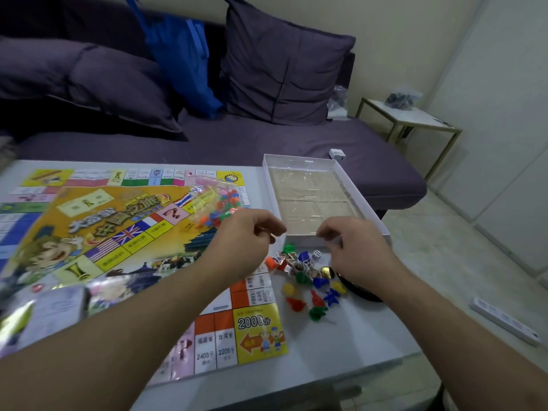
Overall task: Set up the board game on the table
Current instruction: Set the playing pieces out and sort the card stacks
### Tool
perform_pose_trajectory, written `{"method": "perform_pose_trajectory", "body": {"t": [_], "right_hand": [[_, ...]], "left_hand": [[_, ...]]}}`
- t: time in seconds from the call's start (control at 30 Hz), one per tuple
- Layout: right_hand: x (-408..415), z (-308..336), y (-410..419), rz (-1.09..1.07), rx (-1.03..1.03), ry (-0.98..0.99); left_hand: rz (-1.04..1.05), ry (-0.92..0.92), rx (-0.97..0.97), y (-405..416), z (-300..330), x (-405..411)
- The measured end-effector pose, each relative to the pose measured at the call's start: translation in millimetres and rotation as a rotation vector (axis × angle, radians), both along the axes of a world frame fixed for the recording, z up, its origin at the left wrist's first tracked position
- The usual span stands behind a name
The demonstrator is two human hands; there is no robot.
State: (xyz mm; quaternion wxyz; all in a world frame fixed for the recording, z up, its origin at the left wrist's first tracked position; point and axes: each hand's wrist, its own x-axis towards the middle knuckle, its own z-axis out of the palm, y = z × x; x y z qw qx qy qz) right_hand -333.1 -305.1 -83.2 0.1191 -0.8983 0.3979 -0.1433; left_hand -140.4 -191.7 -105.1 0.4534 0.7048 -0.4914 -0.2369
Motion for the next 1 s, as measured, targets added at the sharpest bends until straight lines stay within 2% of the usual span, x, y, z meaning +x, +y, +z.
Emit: {"method": "perform_pose_trajectory", "body": {"t": [0.17, 0.33, 0.73, 0.87, 1.0], "right_hand": [[10.0, 18.3, 38.9, 0.009, 0.018, -0.073], [44.4, 34.4, 100.7, 0.097, 0.124, -0.136], [136.8, 19.2, 236.2, 0.288, 0.387, -0.223], [146.7, 1.7, 255.0, 0.319, 0.376, -0.174], [150.8, -2.9, 254.1, 0.291, 0.404, -0.122]], "left_hand": [[0.027, 0.007, 0.017, 49.9, 9.2, 10.4], [0.076, 0.004, 0.008, 106.8, 20.0, 24.6], [0.216, -0.112, 0.054, 235.6, 10.2, 75.3], [0.156, -0.186, 0.175, 247.2, 8.7, 88.8], [0.197, -0.229, 0.221, 248.2, 8.5, 104.3]]}}
